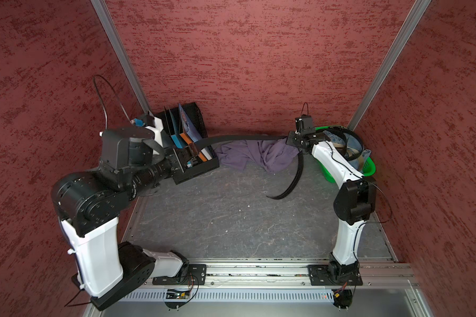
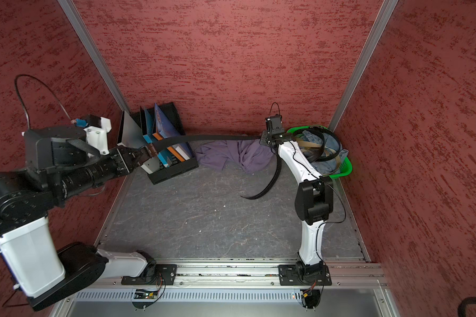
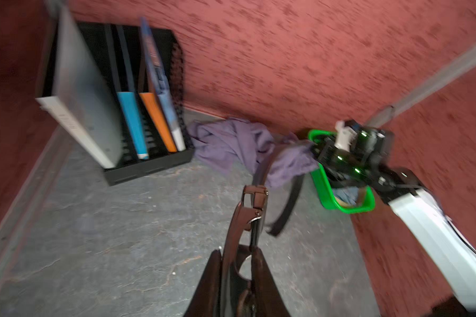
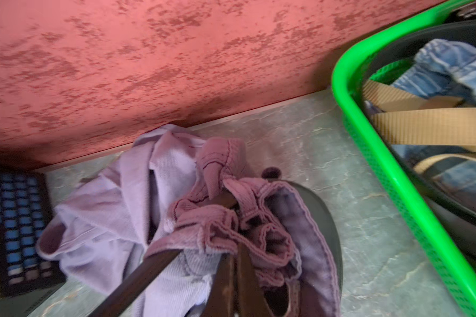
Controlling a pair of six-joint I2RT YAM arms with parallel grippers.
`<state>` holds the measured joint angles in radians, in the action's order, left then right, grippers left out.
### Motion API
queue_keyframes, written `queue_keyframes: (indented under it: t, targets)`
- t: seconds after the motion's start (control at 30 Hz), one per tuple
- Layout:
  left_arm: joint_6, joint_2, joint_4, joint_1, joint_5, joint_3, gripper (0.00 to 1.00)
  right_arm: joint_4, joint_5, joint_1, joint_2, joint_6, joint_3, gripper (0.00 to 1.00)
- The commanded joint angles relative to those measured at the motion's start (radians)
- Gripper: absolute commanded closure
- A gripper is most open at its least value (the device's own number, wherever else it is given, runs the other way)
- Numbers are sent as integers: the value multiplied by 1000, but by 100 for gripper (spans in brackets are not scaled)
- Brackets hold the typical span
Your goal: Remove the belt from the trousers
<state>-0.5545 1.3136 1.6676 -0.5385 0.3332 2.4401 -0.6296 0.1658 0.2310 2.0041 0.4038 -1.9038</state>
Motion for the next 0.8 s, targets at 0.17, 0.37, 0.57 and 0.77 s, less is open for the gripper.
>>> queue_keyframes:
  t: [0.17, 0.37, 0.57, 0.77]
  targets:
    - [-152, -142, 144, 33, 499, -139, 100, -264, 328, -52, 79, 116, -122, 100]
    - [-124, -225, 96, 72, 727, -147, 100, -354, 432, -68, 95, 227, -145, 100]
    - [71, -228, 37, 182, 868, 46, 100, -384, 450, -87, 125, 268, -142, 100]
    - [769, -384, -797, 208, 1124, -235, 100, -361, 426, -104, 145, 278, -115, 100]
